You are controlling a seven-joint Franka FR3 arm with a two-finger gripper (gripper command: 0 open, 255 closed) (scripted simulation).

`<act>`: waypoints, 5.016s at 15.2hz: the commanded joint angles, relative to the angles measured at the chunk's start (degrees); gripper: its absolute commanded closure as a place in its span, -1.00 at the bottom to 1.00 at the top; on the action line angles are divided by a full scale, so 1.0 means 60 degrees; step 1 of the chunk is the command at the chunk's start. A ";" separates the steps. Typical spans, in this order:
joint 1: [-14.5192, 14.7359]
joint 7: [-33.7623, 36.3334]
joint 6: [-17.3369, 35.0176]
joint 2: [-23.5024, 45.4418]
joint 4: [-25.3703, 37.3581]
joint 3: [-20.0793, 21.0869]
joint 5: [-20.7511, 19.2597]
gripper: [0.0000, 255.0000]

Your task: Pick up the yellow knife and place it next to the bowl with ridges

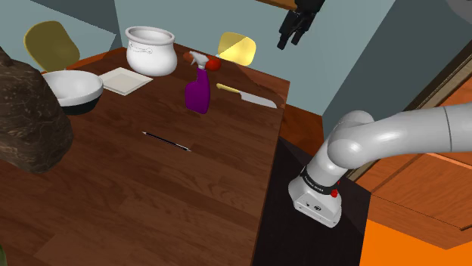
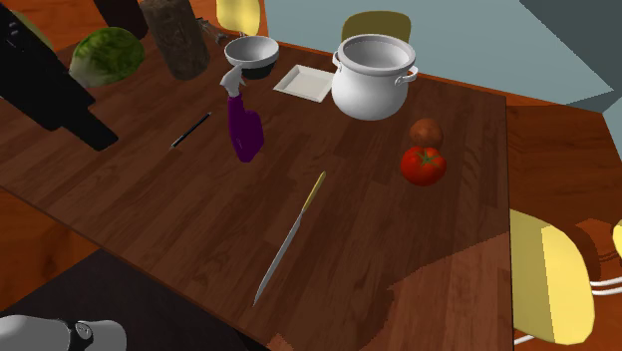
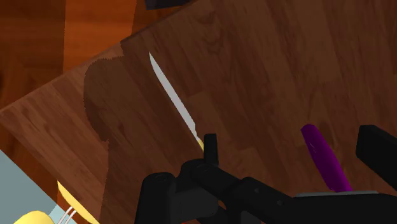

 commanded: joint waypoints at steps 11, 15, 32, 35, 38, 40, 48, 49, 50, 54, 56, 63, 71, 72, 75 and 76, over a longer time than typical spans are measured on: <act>0.0240 -0.2125 0.2542 0.1916 -0.1099 -0.1512 -0.0533 -1.00; 0.0371 -0.3007 0.3556 0.3047 -0.1184 -0.2090 -0.0591 -1.00; 0.0801 -0.6246 0.6818 0.7789 -0.0531 -0.3433 0.0615 -1.00; 0.0797 -0.6331 0.7156 0.8017 -0.0657 -0.3439 0.0730 -1.00; 0.0797 -0.6331 0.7156 0.8017 -0.0657 -0.3439 0.0730 -1.00; 0.0797 -0.6331 0.7156 0.8017 -0.0657 -0.3439 0.0730 -1.00; 0.0797 -0.6330 0.7153 0.8016 -0.0657 -0.3439 0.0729 1.00; 0.0797 -0.6330 0.7153 0.8016 -0.0657 -0.3439 0.0729 1.00; 0.0797 -0.6330 0.7153 0.8016 -0.0657 -0.3439 0.0729 1.00; 0.0798 -0.6296 0.7025 0.7923 -0.0614 -0.3439 0.0681 1.00; 0.0801 -0.6234 0.6764 0.7745 -0.0517 -0.3435 0.0594 1.00; 0.0804 -0.6057 0.5845 0.7188 -0.0117 -0.3397 0.0351 1.00; 0.0808 -0.5925 0.4797 0.6690 0.0461 -0.3328 0.0176 1.00; 0.0809 -0.5913 0.4666 0.6638 0.0543 -0.3319 0.0160 1.00; 0.0812 -0.5882 0.4276 0.6496 0.0799 -0.3291 0.0120 1.00; 0.0813 -0.5873 0.4146 0.6453 0.0888 -0.3281 0.0109 1.00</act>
